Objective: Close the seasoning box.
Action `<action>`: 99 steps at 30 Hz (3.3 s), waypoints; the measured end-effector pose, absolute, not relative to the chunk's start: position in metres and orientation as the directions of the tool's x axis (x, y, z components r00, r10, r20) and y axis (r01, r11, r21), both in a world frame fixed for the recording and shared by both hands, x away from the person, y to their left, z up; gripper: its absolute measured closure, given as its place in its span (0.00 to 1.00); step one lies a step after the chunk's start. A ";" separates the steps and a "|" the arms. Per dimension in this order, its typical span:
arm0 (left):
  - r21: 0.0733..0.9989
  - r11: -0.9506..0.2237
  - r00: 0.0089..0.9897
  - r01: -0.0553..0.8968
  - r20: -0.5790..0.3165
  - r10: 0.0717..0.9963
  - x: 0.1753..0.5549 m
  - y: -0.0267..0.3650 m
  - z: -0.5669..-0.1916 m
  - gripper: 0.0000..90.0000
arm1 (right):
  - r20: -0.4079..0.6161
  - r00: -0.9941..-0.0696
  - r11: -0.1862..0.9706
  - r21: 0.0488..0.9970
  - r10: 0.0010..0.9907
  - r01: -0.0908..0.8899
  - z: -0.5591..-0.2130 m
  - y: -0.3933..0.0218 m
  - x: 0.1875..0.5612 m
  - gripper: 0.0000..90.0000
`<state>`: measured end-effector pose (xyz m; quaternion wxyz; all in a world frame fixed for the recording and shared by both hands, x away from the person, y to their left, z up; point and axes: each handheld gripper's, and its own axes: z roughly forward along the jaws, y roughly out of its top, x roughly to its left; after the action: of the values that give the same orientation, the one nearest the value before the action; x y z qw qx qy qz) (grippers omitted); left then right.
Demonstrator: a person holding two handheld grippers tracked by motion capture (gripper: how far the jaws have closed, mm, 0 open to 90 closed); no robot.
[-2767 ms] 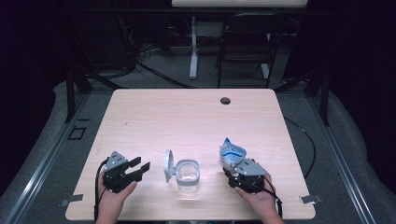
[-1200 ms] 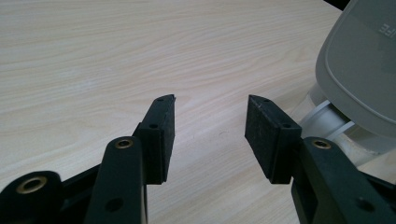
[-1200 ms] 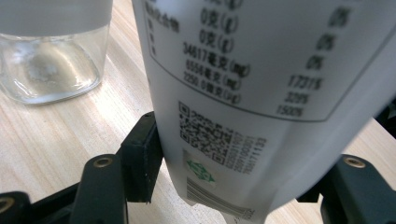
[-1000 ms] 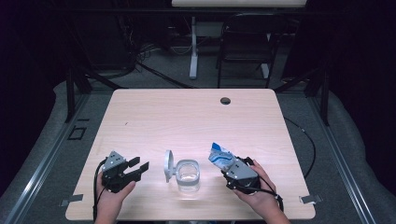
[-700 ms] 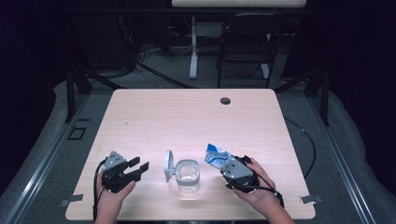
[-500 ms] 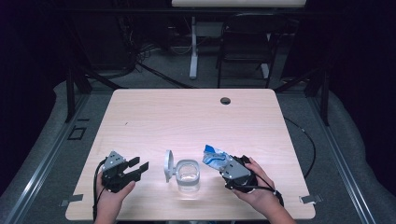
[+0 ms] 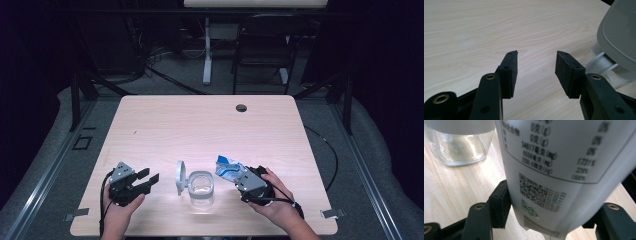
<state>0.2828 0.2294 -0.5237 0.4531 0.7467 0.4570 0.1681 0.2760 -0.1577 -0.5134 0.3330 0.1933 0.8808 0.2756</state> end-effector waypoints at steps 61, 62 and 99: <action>0.823 -0.170 0.517 0.543 -0.168 0.839 0.284 0.236 -0.524 0.58 | -0.652 -0.677 0.916 0.393 0.341 0.083 -0.513 -0.142 0.283 0.43; 0.823 -0.170 0.517 0.543 -0.167 0.839 0.285 0.236 -0.524 0.58 | -0.649 -0.681 0.918 0.388 0.339 0.088 -0.512 -0.141 0.283 0.43; 0.828 -0.159 0.509 0.538 -0.169 0.844 0.285 0.236 -0.526 0.58 | -0.737 -0.646 0.968 0.250 0.200 0.013 -0.503 -0.133 0.282 0.44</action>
<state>0.2848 0.2364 -0.5258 0.4514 0.7421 0.4656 0.1694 0.2822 -0.1331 -0.5034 0.4168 0.0591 0.9001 0.1117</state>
